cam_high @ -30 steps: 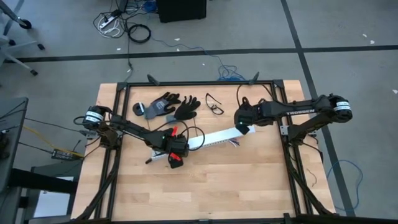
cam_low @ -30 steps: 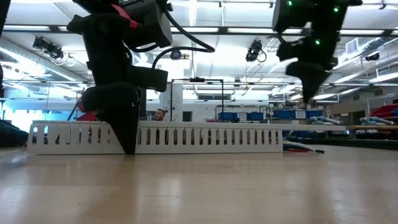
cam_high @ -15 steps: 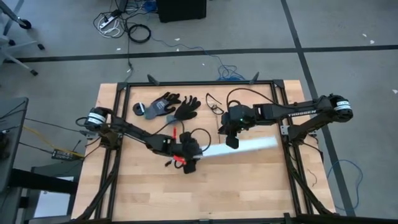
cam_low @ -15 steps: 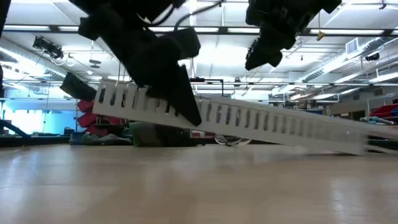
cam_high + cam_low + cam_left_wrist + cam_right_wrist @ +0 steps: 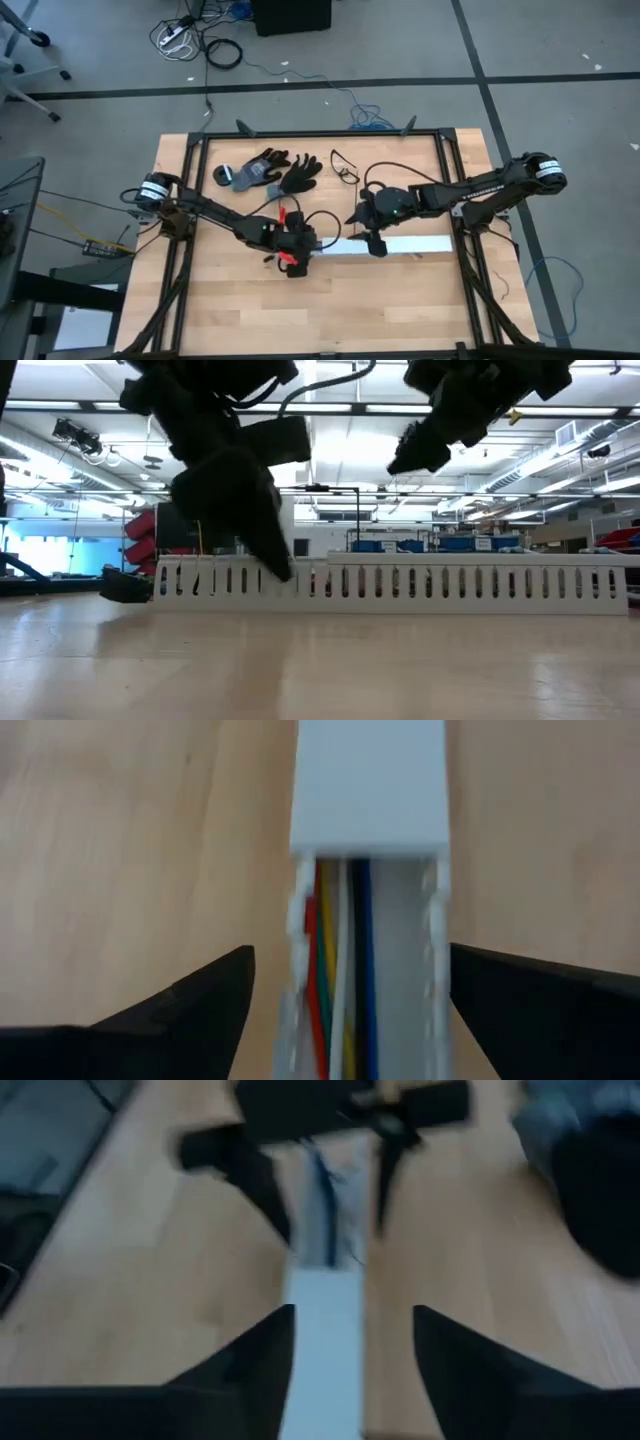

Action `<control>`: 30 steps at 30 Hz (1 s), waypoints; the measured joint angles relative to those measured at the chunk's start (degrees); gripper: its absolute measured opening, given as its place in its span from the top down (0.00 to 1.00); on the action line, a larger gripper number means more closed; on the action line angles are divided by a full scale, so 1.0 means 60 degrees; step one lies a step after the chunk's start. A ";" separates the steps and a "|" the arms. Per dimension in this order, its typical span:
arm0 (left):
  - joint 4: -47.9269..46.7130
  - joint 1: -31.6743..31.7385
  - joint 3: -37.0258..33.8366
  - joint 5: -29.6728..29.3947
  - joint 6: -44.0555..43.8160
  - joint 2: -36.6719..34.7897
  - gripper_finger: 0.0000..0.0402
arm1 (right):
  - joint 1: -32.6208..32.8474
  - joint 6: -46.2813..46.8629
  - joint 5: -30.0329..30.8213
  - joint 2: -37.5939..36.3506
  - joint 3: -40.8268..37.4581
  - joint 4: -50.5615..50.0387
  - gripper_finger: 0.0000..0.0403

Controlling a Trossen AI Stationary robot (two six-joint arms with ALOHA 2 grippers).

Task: Ziptie cables
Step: Close the white cable duct

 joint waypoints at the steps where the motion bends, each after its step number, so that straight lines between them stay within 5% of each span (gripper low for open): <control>1: -0.0485 -0.0001 0.0089 -0.0108 0.0132 -0.0017 0.22 | 0.0086 -0.0105 0.0000 0.0000 -0.0101 0.0391 0.48; 8: -0.1611 -0.0266 0.0195 -0.0328 0.0709 -0.0103 0.22 | 0.0638 -0.1346 0.0093 0.0261 -0.0460 0.1596 0.33; 18: -0.0972 -0.0299 -0.0271 -0.0433 0.0490 -0.0106 0.22 | 0.0750 -0.1336 0.0099 0.2920 -0.0112 0.3410 0.50; 30: -0.0276 -0.0295 -0.0399 -0.0224 0.0416 -0.0106 0.35 | 0.0699 -0.1497 0.0466 0.3534 0.0184 0.3285 0.67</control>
